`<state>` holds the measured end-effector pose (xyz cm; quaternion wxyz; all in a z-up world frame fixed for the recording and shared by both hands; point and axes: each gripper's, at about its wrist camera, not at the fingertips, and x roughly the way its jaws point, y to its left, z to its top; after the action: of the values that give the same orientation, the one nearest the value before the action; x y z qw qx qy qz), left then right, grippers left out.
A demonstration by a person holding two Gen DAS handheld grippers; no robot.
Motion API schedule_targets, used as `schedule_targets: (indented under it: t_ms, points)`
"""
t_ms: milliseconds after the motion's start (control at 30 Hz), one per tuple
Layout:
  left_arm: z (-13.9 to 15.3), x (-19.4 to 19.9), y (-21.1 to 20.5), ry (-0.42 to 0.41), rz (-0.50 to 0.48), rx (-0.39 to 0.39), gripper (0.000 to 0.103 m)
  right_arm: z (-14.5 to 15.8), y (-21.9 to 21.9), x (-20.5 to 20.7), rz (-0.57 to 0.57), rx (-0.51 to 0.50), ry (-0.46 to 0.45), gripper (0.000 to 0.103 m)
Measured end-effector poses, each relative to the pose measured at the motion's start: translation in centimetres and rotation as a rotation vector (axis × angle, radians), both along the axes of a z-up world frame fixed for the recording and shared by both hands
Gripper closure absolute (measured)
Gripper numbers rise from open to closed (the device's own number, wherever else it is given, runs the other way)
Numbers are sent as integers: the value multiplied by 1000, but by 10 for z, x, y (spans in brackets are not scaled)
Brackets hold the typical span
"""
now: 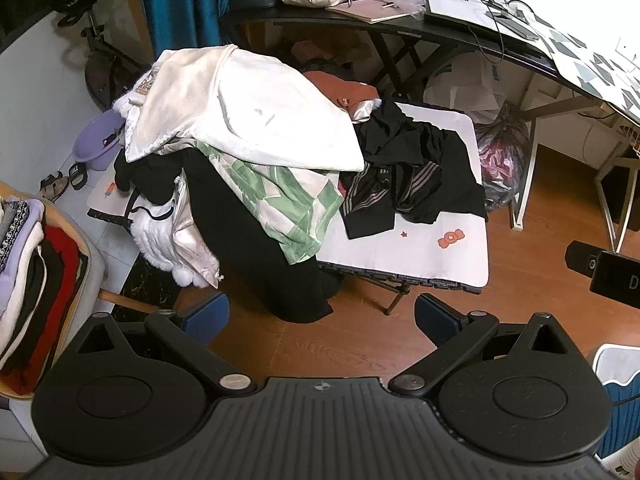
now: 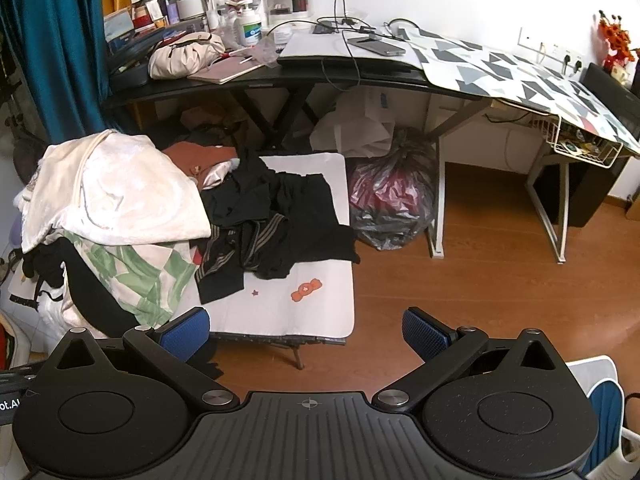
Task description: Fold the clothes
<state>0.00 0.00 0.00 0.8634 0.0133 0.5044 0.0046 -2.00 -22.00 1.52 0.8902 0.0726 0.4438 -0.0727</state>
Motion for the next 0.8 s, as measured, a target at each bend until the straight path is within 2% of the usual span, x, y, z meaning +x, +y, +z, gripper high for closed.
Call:
schedule_targets:
  t_ms: [200, 800]
  points:
    - [0, -1, -4, 5, 0, 16, 2, 0, -4, -3, 6, 0, 0, 1]
    - [-2, 1, -3, 22, 19, -3, 2, 2, -4, -1, 7, -21, 4, 1]
